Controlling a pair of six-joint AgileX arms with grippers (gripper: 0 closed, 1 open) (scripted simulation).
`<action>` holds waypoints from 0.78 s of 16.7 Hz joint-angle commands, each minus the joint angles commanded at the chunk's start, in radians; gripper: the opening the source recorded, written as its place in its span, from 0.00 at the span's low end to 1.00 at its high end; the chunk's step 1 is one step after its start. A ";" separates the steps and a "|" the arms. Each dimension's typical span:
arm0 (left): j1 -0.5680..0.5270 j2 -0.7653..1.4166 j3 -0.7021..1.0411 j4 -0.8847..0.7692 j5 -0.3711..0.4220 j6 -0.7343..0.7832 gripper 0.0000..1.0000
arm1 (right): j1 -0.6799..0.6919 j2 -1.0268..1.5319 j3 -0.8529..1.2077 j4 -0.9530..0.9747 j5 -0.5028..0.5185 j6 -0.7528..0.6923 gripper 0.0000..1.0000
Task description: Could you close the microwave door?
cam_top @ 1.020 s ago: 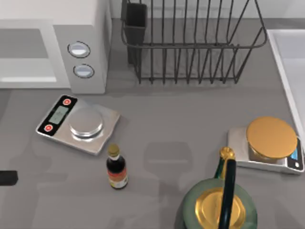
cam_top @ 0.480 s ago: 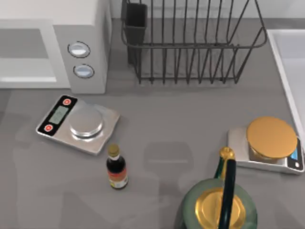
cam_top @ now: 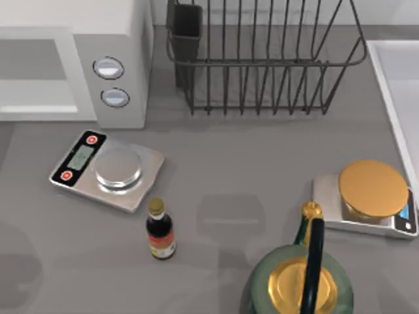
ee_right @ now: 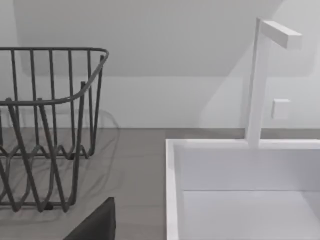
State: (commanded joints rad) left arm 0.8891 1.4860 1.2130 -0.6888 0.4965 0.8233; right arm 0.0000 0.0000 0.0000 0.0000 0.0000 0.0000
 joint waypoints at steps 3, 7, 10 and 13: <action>0.111 0.176 0.118 -0.048 0.109 0.067 0.00 | 0.000 0.000 0.000 0.000 0.000 0.000 1.00; 0.163 0.278 0.186 -0.078 0.177 0.103 0.00 | 0.000 0.000 0.000 0.000 0.000 0.000 1.00; 0.163 0.278 0.186 -0.078 0.177 0.103 0.00 | 0.000 0.000 0.000 0.000 0.000 0.000 1.00; 0.159 0.282 0.169 -0.060 0.174 0.103 0.00 | 0.000 0.000 0.000 0.000 0.000 0.000 1.00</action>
State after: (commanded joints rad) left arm 1.0480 1.7675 1.3816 -0.7486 0.6701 0.9262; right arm 0.0000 0.0000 0.0000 0.0000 0.0000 0.0000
